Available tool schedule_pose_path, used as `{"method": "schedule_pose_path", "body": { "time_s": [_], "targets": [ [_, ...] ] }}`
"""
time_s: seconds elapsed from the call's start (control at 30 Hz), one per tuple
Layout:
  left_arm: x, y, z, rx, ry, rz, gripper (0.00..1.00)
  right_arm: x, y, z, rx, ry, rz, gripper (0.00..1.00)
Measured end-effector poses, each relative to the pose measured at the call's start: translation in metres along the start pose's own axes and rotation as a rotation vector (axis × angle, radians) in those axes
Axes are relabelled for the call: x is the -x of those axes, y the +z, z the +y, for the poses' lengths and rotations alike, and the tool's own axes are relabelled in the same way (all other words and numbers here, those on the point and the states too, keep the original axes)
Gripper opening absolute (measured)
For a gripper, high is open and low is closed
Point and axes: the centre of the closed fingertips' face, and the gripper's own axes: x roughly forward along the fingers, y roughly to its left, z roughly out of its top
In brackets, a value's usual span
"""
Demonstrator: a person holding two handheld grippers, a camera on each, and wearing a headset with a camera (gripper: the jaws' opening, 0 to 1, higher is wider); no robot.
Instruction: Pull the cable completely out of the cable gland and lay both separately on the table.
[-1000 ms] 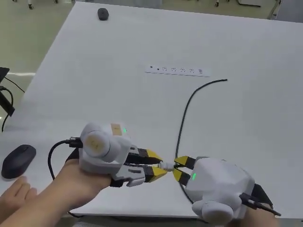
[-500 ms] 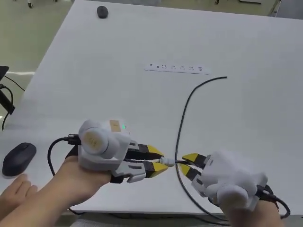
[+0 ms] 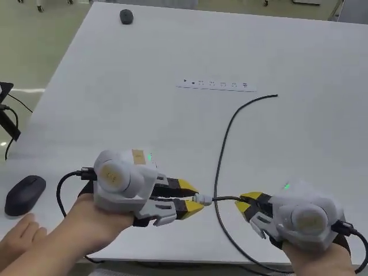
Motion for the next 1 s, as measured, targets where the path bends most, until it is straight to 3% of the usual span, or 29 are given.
{"method": "schedule_pose_path", "body": {
  "time_s": [0.37, 0.53, 1.0],
  "targets": [
    [0.000, 0.000, -0.001, -0.008, 0.000, 0.007, 0.15, -0.003, -0.031, -0.017, -0.312, 0.005, 0.013, 0.03],
    [-0.001, 0.000, -0.003, -0.013, 0.000, 0.010, 0.15, -0.006, -0.037, -0.015, -0.370, 0.014, 0.014, 0.03],
    [0.001, -0.003, -0.003, -0.002, 0.004, 0.013, 0.15, -0.003, -0.033, -0.016, -0.251, -0.005, 0.004, 0.06]
  ]
}}
